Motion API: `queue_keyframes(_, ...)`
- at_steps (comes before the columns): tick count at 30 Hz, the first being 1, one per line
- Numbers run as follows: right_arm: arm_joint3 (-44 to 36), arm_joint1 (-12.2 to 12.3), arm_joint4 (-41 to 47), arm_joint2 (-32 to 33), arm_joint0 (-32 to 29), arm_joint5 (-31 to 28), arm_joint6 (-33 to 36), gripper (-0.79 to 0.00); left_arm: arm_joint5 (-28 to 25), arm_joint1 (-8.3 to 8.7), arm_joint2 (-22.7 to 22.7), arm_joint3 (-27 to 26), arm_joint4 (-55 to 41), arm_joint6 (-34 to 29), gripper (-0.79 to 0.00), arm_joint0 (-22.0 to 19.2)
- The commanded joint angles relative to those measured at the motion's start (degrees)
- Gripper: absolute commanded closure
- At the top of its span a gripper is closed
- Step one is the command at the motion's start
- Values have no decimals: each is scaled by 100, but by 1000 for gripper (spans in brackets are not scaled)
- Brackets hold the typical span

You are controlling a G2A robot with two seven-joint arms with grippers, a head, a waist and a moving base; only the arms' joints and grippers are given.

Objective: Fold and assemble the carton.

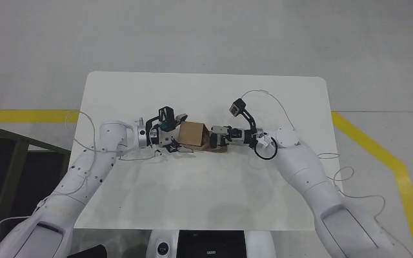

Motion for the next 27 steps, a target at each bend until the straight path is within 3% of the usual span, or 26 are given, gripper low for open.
queue_keyframes(1, 37, -33, 23, -39, 51, -1, -5, -785, -6, -12, 16, 23, 22, 28, -785, -23)
queue_keyframes(27, 850, -610, 432, -588, 467, -33, -37, -785, -98, -47, 94, 56, 166, 77, -785, -79)
